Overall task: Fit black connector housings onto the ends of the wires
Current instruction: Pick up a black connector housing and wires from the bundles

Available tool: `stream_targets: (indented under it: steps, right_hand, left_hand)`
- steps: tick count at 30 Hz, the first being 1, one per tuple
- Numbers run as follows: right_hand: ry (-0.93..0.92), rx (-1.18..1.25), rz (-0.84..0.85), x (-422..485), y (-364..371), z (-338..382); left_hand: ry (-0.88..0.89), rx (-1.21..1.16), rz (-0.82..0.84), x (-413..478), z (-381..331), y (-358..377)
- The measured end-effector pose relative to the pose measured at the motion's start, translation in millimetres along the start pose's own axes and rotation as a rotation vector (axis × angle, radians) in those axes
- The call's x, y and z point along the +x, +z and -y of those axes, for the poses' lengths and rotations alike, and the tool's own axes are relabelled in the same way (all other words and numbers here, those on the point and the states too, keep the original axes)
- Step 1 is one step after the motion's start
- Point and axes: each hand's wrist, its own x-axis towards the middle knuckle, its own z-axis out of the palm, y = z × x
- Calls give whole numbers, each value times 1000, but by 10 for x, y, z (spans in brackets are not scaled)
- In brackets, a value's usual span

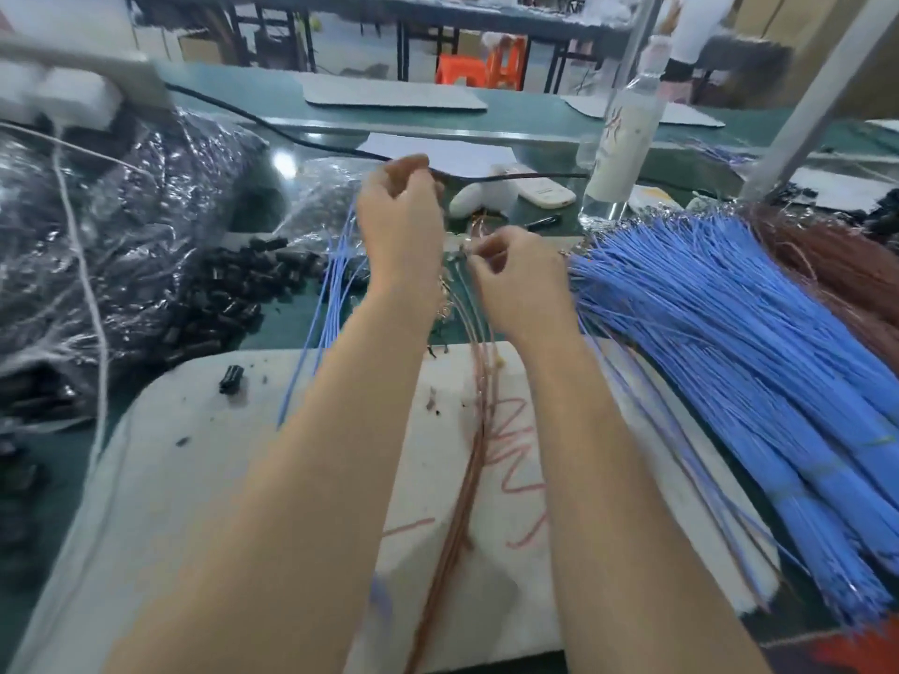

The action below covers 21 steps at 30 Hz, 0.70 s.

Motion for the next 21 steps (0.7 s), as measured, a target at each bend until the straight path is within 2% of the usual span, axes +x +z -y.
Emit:
stream_targets:
  steps: [5,9,11,14,19,21]
  right_hand:
    - [-162,92,275,-119,713,707]
    - [-273,-94,461,-215,1170,1011]
    - [-311,-219,480,-261,1347,1084]
    - [-305,-272,433,-282,1502,1112]
    - [-312,-231,380,-234,1492,980]
    - [-281,-98,359,-210,1416,910]
  left_hand:
    - [108,-141,-263,280,-513,-856]
    - [58,-164,-370,360,-674,-1382]
    - [31,-165,-392,365,-680,-1535]
    - [-1,-140,-400,359,-627,-1628]
    - [-95,-16,-323,322,-444,-1513]
    - [-83,75,-271,295,-350,-1441]
